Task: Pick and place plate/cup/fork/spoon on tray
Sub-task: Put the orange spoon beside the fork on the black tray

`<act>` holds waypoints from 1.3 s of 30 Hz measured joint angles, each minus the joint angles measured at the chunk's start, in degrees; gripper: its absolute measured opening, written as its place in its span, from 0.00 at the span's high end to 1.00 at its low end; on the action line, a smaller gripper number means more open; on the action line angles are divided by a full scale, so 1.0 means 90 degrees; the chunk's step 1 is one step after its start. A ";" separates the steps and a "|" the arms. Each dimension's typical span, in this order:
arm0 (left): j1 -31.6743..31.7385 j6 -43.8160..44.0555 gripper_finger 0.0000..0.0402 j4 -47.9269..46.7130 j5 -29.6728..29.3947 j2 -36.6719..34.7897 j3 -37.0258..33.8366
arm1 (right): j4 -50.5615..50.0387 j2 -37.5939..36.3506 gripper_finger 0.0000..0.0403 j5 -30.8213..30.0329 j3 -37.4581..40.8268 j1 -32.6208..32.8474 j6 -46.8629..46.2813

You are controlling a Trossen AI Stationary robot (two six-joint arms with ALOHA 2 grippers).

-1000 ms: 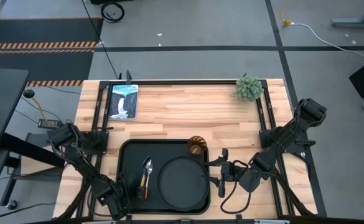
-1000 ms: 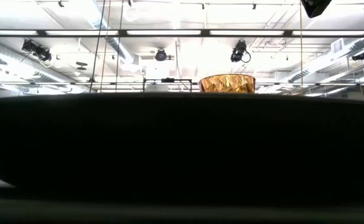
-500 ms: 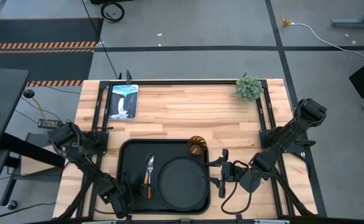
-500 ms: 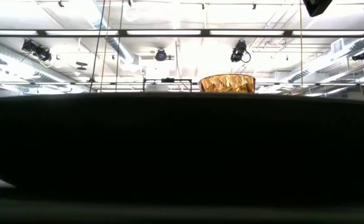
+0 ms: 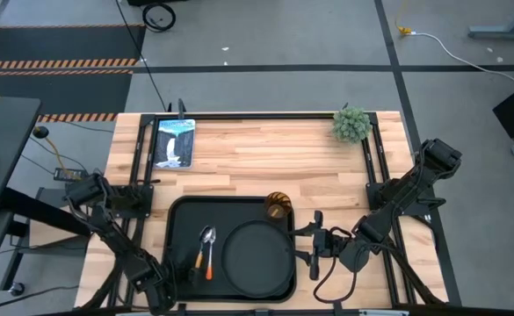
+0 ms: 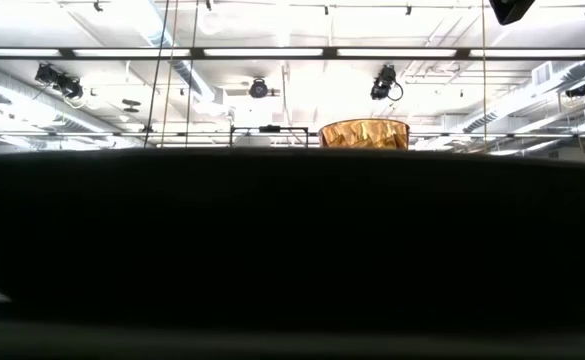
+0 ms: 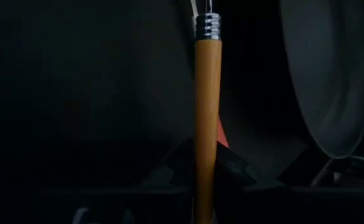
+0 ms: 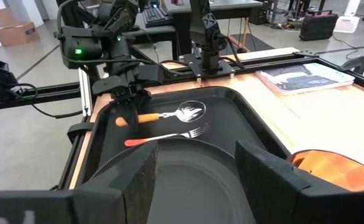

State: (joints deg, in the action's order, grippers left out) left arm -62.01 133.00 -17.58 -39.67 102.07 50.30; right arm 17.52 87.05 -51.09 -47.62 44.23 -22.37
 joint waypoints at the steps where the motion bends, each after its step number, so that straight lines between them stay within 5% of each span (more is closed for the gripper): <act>1: -0.0034 0.0017 0.91 -0.0112 0.0043 -0.0053 0.0000 | -0.0001 0.0000 0.45 0.0000 0.0000 0.0000 0.0002; 6: -0.0154 0.0033 0.91 -0.0678 0.0098 -0.0491 0.0023 | -0.0002 0.0000 0.45 0.0000 0.0000 0.0000 0.0002; 14: -0.0049 0.0015 0.91 -0.3007 0.0794 -0.0853 0.0873 | 0.0082 0.0000 0.45 0.0000 0.0000 0.0000 0.0002; 20: 0.0008 -0.0167 0.91 -0.3036 0.1024 -0.0796 0.0889 | 0.0095 0.0000 0.45 0.0000 0.0000 0.0018 0.0002; 28: -0.0001 -0.0726 0.90 -0.3108 0.2224 -0.0487 0.0821 | 0.0093 0.0000 0.46 0.0000 0.0000 0.0044 0.0040; 39: -0.0030 -0.0346 0.87 -0.2862 0.2223 -0.0484 0.0821 | 0.0143 0.0000 0.46 0.0000 0.0000 0.0044 0.0051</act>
State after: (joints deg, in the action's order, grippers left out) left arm -62.28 129.88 -43.34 -19.66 97.71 57.69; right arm 18.81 87.05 -51.09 -47.62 44.62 -21.91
